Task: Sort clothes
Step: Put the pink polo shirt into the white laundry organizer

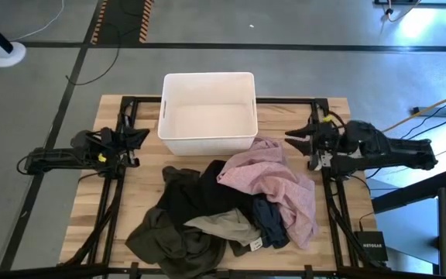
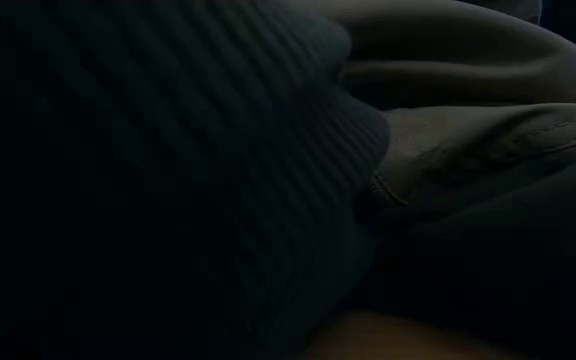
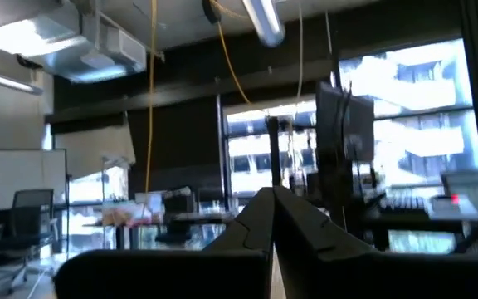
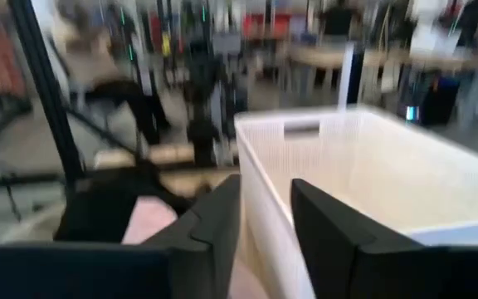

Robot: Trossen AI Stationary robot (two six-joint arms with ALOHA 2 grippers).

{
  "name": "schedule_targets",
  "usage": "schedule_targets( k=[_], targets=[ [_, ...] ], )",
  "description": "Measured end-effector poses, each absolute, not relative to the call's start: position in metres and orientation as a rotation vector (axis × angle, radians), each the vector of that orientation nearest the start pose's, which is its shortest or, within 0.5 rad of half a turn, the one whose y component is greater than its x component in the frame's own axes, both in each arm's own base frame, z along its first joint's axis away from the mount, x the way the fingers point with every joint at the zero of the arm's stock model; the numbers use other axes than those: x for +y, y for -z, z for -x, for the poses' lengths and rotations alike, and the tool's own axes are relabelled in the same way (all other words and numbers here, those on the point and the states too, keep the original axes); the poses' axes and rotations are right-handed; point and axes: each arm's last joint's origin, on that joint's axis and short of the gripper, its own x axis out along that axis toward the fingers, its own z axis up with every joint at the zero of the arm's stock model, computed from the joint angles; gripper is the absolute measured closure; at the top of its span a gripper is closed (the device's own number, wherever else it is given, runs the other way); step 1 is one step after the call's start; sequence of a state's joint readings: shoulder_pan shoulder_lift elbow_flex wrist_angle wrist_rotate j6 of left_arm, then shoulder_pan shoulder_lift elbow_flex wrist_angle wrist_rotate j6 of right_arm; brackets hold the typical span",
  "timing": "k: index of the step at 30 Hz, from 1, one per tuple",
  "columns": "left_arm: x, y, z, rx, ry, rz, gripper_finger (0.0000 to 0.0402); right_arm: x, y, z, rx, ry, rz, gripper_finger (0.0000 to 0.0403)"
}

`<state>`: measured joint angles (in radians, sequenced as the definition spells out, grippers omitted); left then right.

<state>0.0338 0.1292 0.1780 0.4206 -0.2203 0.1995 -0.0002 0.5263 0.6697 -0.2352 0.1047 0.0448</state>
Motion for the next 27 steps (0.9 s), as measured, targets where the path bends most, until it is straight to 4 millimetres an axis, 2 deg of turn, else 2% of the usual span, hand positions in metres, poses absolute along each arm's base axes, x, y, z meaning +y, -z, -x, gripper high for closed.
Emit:
schedule_targets(
  k=[6,11,15,19,27],
  targets=[
    [0.009,-0.253,-0.087,-0.435,-0.297,-0.163,0.0401,-0.001,-0.357,-0.144,0.349,0.050,-0.050,0.0177],
    [0.009,-0.252,-0.087,-0.432,-0.291,-0.140,0.0401,0.001,-0.369,-0.156,0.581,-0.004,-0.149,0.0119],
    [0.009,-0.250,-0.088,-0.417,-0.283,-0.110,0.0401,0.004,-0.356,-0.159,0.820,-0.039,-0.257,0.0108],
    [0.009,-0.249,-0.088,-0.402,-0.278,-0.094,0.0401,0.005,-0.335,-0.158,1.003,0.002,-0.339,0.0107],
    [0.009,-0.248,-0.089,-0.393,-0.278,-0.098,0.0401,0.026,-0.308,-0.163,1.117,-0.067,-0.368,0.0107]
  ],
)
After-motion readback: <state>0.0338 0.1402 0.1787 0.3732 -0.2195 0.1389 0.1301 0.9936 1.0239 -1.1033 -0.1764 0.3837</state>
